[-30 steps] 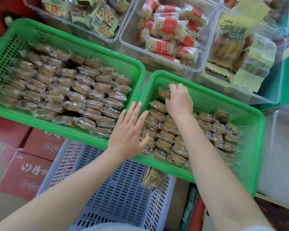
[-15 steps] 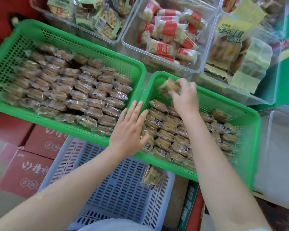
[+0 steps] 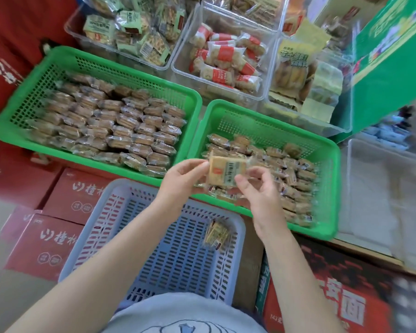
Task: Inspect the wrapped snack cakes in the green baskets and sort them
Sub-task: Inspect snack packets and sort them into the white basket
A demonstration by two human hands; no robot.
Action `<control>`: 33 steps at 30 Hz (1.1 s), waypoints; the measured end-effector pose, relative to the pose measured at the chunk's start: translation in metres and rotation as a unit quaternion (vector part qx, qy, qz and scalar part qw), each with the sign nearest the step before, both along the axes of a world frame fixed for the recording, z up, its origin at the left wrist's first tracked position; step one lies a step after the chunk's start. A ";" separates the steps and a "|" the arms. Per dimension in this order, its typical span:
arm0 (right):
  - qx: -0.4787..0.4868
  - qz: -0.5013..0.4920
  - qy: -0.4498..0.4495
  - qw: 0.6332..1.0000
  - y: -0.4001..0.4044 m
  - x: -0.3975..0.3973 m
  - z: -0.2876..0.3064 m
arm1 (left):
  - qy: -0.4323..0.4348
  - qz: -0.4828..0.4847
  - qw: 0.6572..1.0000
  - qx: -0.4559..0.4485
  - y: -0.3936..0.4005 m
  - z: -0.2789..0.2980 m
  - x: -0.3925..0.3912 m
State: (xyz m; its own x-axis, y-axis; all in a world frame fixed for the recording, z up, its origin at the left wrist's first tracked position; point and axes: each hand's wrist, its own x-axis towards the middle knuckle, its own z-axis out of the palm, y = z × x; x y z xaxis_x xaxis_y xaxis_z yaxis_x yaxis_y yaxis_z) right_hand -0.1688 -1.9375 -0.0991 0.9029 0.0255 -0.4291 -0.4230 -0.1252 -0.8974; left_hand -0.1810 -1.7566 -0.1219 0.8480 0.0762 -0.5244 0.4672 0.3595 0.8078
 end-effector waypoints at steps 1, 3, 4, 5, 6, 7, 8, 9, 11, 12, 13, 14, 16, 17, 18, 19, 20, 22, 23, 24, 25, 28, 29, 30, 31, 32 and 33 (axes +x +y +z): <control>-0.002 0.021 -0.005 1.000 0.004 -0.009 0.004 | 0.005 0.004 1.000 -0.031 0.003 0.004 -0.010; 0.013 0.044 -0.013 0.999 0.009 -0.026 0.011 | 0.012 0.020 0.997 -0.079 0.009 0.007 -0.028; 0.015 0.050 -0.015 0.999 0.010 -0.033 0.014 | 0.012 0.022 0.996 -0.089 0.012 0.009 -0.036; 0.004 0.055 -0.021 0.998 0.011 -0.040 0.018 | 0.011 0.020 0.996 -0.089 0.014 0.012 -0.044; -0.011 0.061 -0.025 0.998 0.010 -0.047 0.020 | 0.011 0.015 0.996 -0.088 0.014 0.014 -0.052; -0.023 0.065 -0.025 0.997 0.010 -0.054 0.022 | 0.013 0.012 0.996 -0.092 0.014 0.018 -0.058; -0.024 0.063 -0.026 0.997 0.010 -0.060 0.024 | 0.014 0.009 0.995 -0.099 0.013 0.020 -0.065; -0.023 0.055 -0.034 0.998 0.011 -0.066 0.028 | 0.014 0.004 0.994 -0.106 0.012 0.024 -0.071; -0.022 0.024 -0.052 0.998 0.010 -0.074 0.032 | 0.021 -0.011 0.994 -0.105 0.008 0.028 -0.081; -0.027 0.015 -0.067 0.997 0.009 -0.078 0.033 | 0.024 -0.017 0.995 -0.098 0.007 0.030 -0.085; -0.037 0.013 -0.086 0.996 0.009 -0.081 0.034 | 0.026 -0.019 0.995 -0.093 0.006 0.032 -0.088; -0.052 0.014 -0.106 0.993 0.008 -0.085 0.033 | 0.028 -0.019 0.995 -0.089 0.006 0.034 -0.091; -0.102 0.011 -0.155 0.983 0.009 -0.093 0.032 | 0.033 -0.018 0.997 -0.070 0.006 0.038 -0.097; -0.138 0.009 -0.185 0.973 0.009 -0.097 0.031 | 0.032 -0.022 0.998 -0.043 0.006 0.039 -0.100; -0.180 0.009 -0.219 0.959 0.011 -0.101 0.031 | 0.027 -0.031 0.999 -0.001 0.006 0.041 -0.103; -0.223 0.009 -0.254 0.941 0.012 -0.104 0.031 | 0.019 -0.041 0.998 0.042 0.005 0.042 -0.106; -0.257 0.009 -0.287 0.923 0.015 -0.107 0.031 | 0.011 -0.048 0.996 0.074 0.004 0.043 -0.108; -0.294 0.000 -0.337 0.894 0.018 -0.112 0.031 | -0.001 -0.044 0.995 0.090 0.003 0.046 -0.112; -0.298 -0.009 -0.353 0.887 0.020 -0.114 0.032 | -0.005 -0.036 0.996 0.084 0.004 0.048 -0.114; -0.295 -0.017 -0.366 0.883 0.021 -0.116 0.033 | -0.011 -0.027 0.996 0.079 0.006 0.050 -0.116; -0.285 -0.025 -0.375 0.882 0.022 -0.117 0.036 | -0.017 -0.022 0.997 0.077 0.008 0.052 -0.117; -0.216 -0.053 -0.332 0.917 0.023 -0.118 0.040 | -0.033 -0.029 0.998 0.038 0.015 0.057 -0.121; -0.177 -0.067 -0.291 0.938 0.023 -0.117 0.042 | -0.039 -0.034 0.999 0.012 0.016 0.059 -0.122; -0.138 -0.086 -0.245 0.956 0.024 -0.117 0.043 | -0.043 -0.036 0.998 -0.019 0.018 0.061 -0.123; -0.095 -0.104 -0.197 0.970 0.024 -0.117 0.045 | -0.045 -0.035 0.997 -0.056 0.019 0.064 -0.124; -0.043 -0.122 -0.156 0.979 0.026 -0.118 0.046 | -0.042 -0.034 0.994 -0.096 0.019 0.068 -0.124; 0.008 -0.140 -0.124 0.982 0.027 -0.119 0.048 | -0.035 -0.032 0.990 -0.136 0.020 0.071 -0.124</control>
State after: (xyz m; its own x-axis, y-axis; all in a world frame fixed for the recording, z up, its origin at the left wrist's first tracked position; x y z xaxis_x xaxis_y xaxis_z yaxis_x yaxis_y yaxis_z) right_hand -0.2877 -1.9102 -0.0510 0.9523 -0.2330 -0.1970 -0.2073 -0.0201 -0.9781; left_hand -0.3053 -1.7367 -0.0508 0.8816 -0.1148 -0.4577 0.4424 0.5390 0.7168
